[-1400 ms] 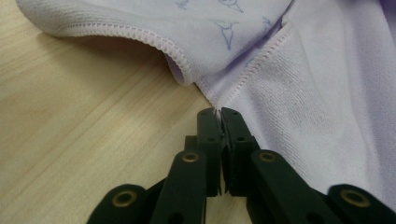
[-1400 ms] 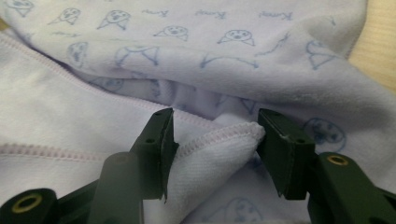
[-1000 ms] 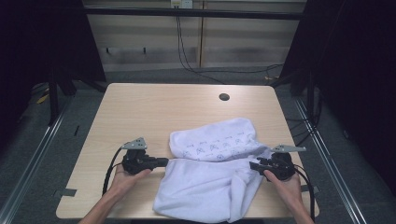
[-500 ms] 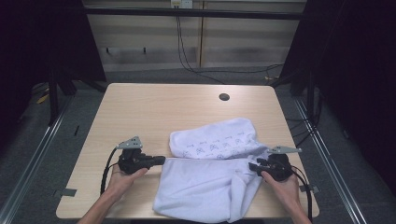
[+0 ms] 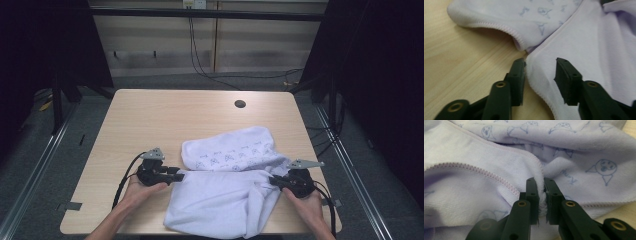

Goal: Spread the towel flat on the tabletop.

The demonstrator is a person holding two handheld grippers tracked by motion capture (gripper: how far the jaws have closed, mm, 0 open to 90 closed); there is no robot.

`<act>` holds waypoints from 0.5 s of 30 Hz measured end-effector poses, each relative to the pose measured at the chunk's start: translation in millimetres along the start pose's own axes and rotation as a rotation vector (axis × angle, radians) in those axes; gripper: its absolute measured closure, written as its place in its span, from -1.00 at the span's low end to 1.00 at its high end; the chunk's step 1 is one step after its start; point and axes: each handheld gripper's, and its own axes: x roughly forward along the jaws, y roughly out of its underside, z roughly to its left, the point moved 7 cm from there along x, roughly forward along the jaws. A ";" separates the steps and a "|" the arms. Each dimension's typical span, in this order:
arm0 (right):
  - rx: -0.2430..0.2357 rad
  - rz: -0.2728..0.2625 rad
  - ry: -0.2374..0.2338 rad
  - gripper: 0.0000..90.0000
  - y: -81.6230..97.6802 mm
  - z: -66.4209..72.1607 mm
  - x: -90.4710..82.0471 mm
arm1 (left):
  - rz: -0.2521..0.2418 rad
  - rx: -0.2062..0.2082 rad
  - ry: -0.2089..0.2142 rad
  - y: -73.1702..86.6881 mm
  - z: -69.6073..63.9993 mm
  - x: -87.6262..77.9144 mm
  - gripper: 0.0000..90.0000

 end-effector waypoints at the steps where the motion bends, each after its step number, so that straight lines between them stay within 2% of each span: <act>1: 0.000 0.000 0.000 0.85 0.0 0.0 0.0 | 0.019 0.000 -0.015 1.7 3.2 3.4 0.28; 2: 0.004 0.001 0.001 0.85 0.2 0.3 -0.5 | 0.036 -0.002 -0.027 3.5 6.3 7.0 0.27; 4: -0.010 0.000 -0.002 0.84 0.3 1.0 -0.7 | 0.030 -0.001 -0.030 2.6 7.3 8.0 0.29; 5: -0.010 0.000 -0.002 0.84 0.3 1.0 -0.7 | 0.030 -0.001 -0.030 2.6 7.3 8.0 0.37; 6: -0.006 -0.002 -0.003 0.84 0.2 1.1 -1.1 | 0.042 0.018 -0.025 3.6 4.8 8.3 0.51; 7: -0.006 -0.002 -0.003 0.84 0.2 1.1 -1.1 | 0.055 0.037 -0.022 4.5 1.2 8.9 0.51; 8: 0.000 -0.006 -0.009 0.84 -0.3 0.2 -1.3 | 0.082 0.068 0.020 6.9 -9.5 10.5 0.67; 9: 0.000 -0.006 -0.009 0.84 -0.3 0.2 -1.3 | 0.082 0.068 0.020 6.9 -9.5 10.5 0.75; 10: 0.002 -0.013 -0.013 0.84 -1.2 -0.1 -1.9 | 0.109 0.098 0.035 9.4 -18.8 11.2 0.83; 13: 0.008 -0.024 -0.020 0.84 -3.1 0.8 -4.6 | 0.102 0.097 0.040 8.9 -23.2 7.7 0.91; 15: 0.007 -0.041 -0.026 0.84 -6.1 1.1 -8.8 | 0.050 0.072 0.045 3.5 -23.0 -0.4 0.91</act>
